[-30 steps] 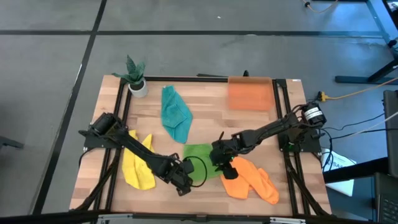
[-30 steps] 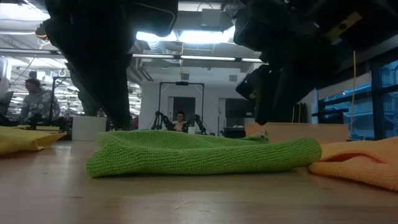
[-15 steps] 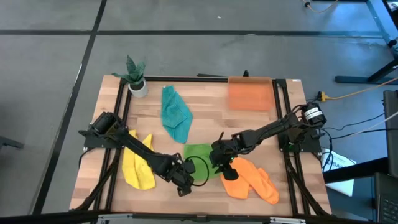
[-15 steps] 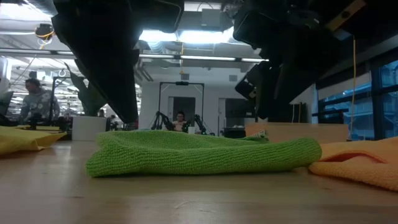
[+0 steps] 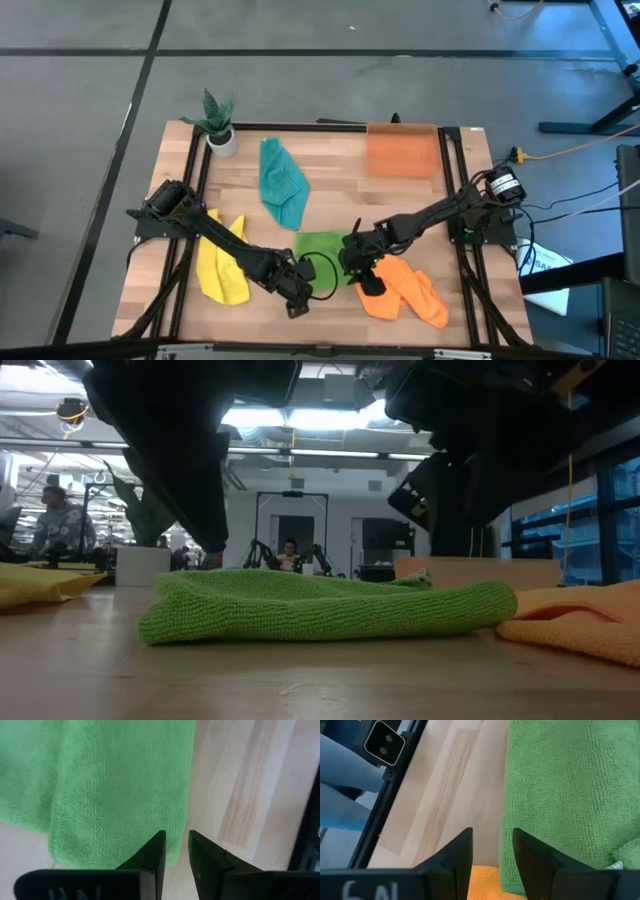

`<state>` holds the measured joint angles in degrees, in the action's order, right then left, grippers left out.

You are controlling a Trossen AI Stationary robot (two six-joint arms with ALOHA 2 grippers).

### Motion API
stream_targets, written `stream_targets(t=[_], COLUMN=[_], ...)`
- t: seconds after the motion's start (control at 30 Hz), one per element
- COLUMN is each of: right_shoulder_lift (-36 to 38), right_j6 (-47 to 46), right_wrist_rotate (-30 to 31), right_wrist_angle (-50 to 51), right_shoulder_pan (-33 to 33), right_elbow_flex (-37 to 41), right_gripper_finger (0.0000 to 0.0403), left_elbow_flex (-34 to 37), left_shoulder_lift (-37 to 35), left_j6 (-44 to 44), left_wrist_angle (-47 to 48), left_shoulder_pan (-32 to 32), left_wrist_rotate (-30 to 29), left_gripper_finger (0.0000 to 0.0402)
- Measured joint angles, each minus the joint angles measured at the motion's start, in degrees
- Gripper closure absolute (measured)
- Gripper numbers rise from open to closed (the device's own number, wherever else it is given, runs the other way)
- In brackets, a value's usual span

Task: Roll microfiber towels into tight, uniform cylinder then place into a basket
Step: Fold the green towel

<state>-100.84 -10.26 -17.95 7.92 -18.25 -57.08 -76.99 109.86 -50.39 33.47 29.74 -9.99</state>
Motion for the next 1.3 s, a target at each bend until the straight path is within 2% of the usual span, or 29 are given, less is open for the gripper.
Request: stream_targets(t=[0.17,0.37,0.6,0.77,0.97,1.13,1.3], right_shoulder_lift=[0.0,0.0,0.0,0.0,0.0,0.0,0.0], right_j6=[0.0,0.1,8.0,13.4,14.0,13.9,14.8], right_wrist_rotate=[-0.1,1.8,3.6,5.9,14.7,15.3,15.3], right_wrist_angle=[0.0,-0.2,2.0,2.4,1.6,0.2,0.3], right_shoulder_pan=[0.0,0.0,-1.0,-2.9,-4.1,-4.2,-4.6], right_elbow_flex=[0.0,0.0,0.2,1.7,3.4,4.9,4.8], right_gripper_finger=[0.0268,0.0268,0.0268,0.0269,0.0269,0.0269,0.0269], left_elbow_flex=[0.0,0.0,-0.1,0.0,-0.2,0.0,0.0], left_shoulder_lift=[0.0,0.0,0.6,1.7,3.3,5.2,5.3], left_j6=[0.1,3.8,18.8,23.8,22.4,20.9,21.0], left_wrist_angle=[0.0,-0.6,-3.9,-3.3,-3.8,-3.4,-3.1], left_shoulder_pan=[-0.2,-0.8,1.4,3.9,5.1,6.6,8.4], left_wrist_rotate=[-0.4,-0.3,-3.0,-7.2,-9.7,-11.4,-18.0], left_gripper_finger=[0.0332,0.0307,0.0301,0.0303,0.0303,0.0303,0.0303])
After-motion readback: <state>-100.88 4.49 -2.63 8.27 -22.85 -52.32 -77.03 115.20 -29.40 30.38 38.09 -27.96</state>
